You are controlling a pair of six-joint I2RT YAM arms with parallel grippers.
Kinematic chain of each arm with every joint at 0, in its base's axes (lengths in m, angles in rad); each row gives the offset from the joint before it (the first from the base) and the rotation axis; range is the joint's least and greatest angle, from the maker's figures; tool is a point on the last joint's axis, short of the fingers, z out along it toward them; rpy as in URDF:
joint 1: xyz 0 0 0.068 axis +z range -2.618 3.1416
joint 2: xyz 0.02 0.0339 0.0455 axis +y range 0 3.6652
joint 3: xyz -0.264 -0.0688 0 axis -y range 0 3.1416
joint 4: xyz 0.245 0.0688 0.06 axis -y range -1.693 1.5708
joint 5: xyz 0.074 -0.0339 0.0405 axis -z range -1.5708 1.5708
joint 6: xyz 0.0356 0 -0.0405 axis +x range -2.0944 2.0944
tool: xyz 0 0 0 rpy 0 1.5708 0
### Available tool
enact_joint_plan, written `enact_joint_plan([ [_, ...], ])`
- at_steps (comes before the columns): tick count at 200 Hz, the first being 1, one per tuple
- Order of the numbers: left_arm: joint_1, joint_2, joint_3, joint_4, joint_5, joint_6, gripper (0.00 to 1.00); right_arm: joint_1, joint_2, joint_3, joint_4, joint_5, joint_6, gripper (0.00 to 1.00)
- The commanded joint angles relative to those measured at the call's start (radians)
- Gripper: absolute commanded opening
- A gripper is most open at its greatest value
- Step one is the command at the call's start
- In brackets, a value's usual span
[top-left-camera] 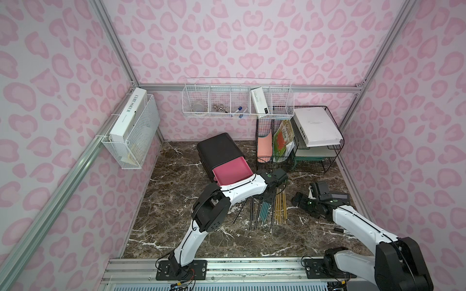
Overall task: Please place the pencils in the drawer according to their color
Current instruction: Pick up the pencil from the center of the board.
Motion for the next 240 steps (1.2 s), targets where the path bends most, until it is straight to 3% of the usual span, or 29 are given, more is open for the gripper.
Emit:
enact_joint_plan([
  [1, 0.005, 0.012, 0.004, 0.006, 0.010, -0.019, 0.44, -0.001, 0.006, -0.001, 0.016, 0.003, -0.009, 0.96],
  [240, 0.055, 0.093, 0.004, 0.045, 0.053, -0.022, 0.22, -0.002, 0.031, 0.016, 0.005, 0.010, -0.034, 0.96],
])
